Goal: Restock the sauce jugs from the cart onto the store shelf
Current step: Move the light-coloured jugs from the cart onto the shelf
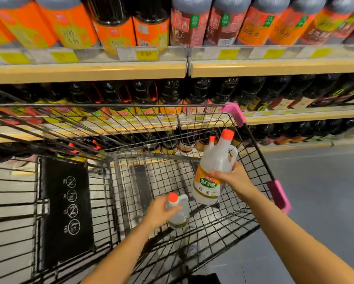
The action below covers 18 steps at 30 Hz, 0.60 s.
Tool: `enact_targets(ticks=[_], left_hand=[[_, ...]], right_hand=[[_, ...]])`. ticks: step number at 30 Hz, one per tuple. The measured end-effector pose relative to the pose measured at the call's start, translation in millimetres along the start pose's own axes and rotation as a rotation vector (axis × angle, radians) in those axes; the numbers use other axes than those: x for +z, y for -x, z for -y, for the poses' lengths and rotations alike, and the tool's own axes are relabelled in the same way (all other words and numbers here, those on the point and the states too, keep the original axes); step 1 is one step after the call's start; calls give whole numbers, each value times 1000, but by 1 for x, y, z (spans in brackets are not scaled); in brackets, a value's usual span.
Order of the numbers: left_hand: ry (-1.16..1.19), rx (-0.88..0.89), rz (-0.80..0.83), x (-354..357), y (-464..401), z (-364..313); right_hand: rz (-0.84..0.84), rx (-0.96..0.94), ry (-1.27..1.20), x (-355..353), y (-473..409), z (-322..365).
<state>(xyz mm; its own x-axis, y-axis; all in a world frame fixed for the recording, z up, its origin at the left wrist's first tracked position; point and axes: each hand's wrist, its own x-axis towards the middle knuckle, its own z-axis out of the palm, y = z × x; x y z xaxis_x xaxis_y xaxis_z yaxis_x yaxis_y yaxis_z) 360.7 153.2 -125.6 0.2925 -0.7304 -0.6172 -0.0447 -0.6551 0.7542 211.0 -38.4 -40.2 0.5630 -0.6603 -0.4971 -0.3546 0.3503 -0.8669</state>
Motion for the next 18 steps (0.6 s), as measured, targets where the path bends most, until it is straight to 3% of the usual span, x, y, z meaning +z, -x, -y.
enact_targets(ticks=[3, 9, 18], left_hand=[[120, -47, -113, -18, -25, 1], [140, 23, -148, -38, -31, -31], [12, 268, -136, -55, 11, -176]], right_hand=[[-41, 16, -38, -3, -3, -7], [-107, -9, -85, -16, 0, 1], [-225, -67, -135, -71, 69, 68]])
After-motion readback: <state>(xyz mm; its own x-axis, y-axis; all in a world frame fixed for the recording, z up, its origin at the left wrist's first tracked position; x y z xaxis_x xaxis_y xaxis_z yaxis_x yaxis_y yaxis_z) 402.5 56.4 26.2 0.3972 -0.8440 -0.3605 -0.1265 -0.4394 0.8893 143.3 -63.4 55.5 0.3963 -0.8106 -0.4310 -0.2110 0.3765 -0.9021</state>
